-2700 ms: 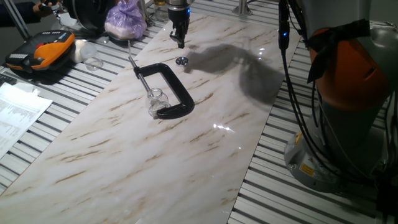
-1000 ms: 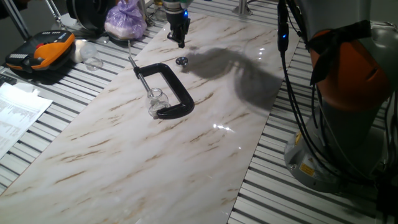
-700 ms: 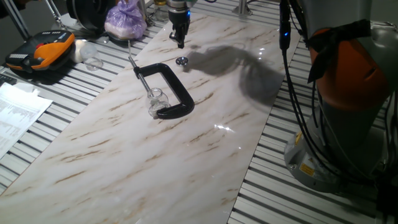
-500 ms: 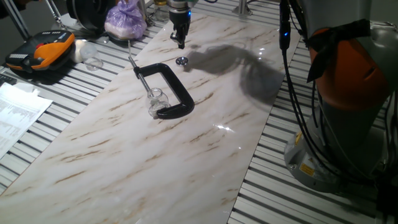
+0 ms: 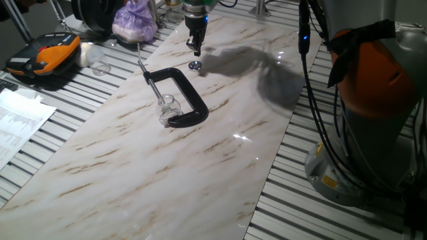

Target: Screw the lid onto the jar

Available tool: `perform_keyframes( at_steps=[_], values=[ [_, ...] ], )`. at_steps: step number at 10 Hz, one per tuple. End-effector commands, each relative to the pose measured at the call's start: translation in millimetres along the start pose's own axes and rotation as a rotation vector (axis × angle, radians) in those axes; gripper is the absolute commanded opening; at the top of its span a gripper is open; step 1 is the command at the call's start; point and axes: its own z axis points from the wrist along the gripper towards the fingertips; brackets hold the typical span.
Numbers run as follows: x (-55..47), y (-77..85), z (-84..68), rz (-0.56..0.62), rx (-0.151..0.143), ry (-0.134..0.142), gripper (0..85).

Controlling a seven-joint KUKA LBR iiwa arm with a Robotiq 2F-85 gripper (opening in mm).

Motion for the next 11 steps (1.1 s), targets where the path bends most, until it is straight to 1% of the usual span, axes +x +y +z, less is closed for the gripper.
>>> perform_keyframes(
  at_steps=[1, 2, 3, 5, 8, 9, 10, 11],
  values=[
    [-0.2, 0.2, -0.3, 0.001, 0.009, -0.001, 17.0],
    [-0.4, 0.2, 0.1, -0.001, 0.017, 0.000, 17.0],
    [-0.3, 0.0, 0.0, 0.001, 0.020, -0.001, 34.0],
    [-0.3, -0.4, 1.1, 0.001, 0.024, -0.004, 34.0],
    [0.5, -2.2, 2.8, 0.004, 0.019, -0.009, 34.0],
    [0.7, -3.1, 4.4, 0.002, 0.017, -0.009, 51.0],
    [0.6, -4.6, 7.8, -0.005, 0.019, -0.006, 51.0],
    [1.0, -6.3, 11.0, -0.002, 0.013, -0.012, 51.0]
  ],
)
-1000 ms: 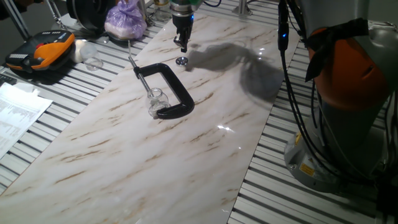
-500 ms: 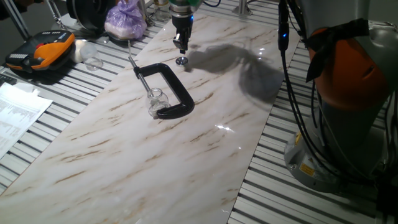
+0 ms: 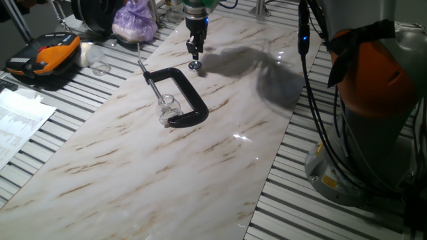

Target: Screw the lid onto the jar

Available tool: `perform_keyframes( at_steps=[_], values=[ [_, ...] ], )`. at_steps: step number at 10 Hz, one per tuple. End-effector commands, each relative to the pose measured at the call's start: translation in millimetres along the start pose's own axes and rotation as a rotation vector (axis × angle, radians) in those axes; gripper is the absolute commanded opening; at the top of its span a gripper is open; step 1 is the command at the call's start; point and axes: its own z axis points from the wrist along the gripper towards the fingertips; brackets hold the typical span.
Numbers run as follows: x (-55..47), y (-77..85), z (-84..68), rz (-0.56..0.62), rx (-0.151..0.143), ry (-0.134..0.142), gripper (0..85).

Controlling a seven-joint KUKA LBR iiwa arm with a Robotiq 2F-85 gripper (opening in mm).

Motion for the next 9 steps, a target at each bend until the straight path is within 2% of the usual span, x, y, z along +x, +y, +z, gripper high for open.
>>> perform_keyframes(
  at_steps=[1, 4, 6, 7, 9],
  values=[
    [0.1, -1.1, 2.3, -0.002, 0.002, -0.002, 51.0],
    [-1.4, -1.6, 12.3, 0.001, -0.002, -0.008, 51.0],
    [-1.7, -0.8, 13.4, 0.011, -0.004, -0.016, 51.0],
    [-1.0, 1.6, 14.1, 0.028, -0.001, -0.027, 68.0],
    [-0.6, 4.0, 15.8, 0.035, -0.007, -0.031, 68.0]
  ],
)
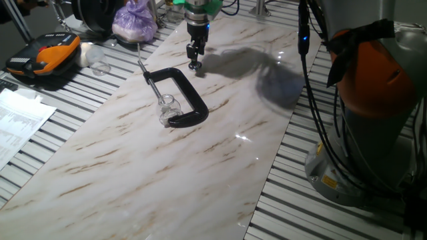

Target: Screw the lid onto the jar

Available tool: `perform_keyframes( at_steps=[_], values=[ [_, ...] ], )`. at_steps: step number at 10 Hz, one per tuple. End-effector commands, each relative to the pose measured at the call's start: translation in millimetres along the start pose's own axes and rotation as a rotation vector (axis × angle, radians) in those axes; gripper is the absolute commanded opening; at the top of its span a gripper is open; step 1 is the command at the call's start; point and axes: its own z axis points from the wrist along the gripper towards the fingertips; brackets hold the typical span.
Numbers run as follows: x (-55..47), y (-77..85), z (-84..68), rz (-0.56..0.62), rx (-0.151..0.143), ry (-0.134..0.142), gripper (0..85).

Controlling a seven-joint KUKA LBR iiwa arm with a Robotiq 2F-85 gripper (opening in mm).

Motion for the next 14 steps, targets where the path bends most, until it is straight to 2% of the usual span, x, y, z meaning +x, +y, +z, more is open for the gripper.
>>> perform_keyframes(
  at_steps=[1, 3, 6, 14],
  values=[
    [-0.3, 0.8, 1.3, -0.002, -0.002, 0.001, 68.0],
    [-2.6, 4.8, 3.7, -0.014, -0.006, 0.024, 68.0],
    [-2.4, 7.5, 5.9, -0.017, 0.000, 0.035, 68.0],
    [-2.0, 5.0, 14.9, -0.017, -0.001, 0.038, 68.0]
  ],
)
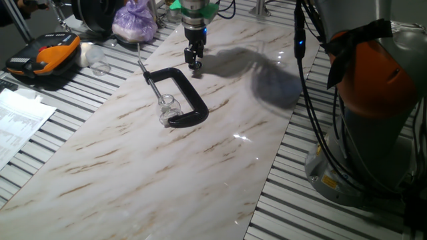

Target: Screw the lid onto the jar

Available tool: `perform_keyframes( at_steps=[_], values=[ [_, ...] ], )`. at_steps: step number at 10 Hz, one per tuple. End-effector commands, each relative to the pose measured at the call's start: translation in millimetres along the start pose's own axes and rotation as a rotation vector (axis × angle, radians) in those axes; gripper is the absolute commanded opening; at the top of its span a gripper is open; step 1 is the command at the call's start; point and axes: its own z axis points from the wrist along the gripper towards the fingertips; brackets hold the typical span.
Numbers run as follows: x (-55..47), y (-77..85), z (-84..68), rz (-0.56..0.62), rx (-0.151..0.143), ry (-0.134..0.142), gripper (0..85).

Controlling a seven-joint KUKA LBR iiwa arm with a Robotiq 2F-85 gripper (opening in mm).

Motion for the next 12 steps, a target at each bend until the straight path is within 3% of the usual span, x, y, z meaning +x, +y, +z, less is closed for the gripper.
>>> perform_keyframes(
  at_steps=[1, 12],
  values=[
    [0.2, -0.6, 2.0, 0.000, -0.001, -0.002, 68.0],
    [0.2, 2.0, 10.1, 0.008, -0.005, -0.010, 68.0]
  ],
)
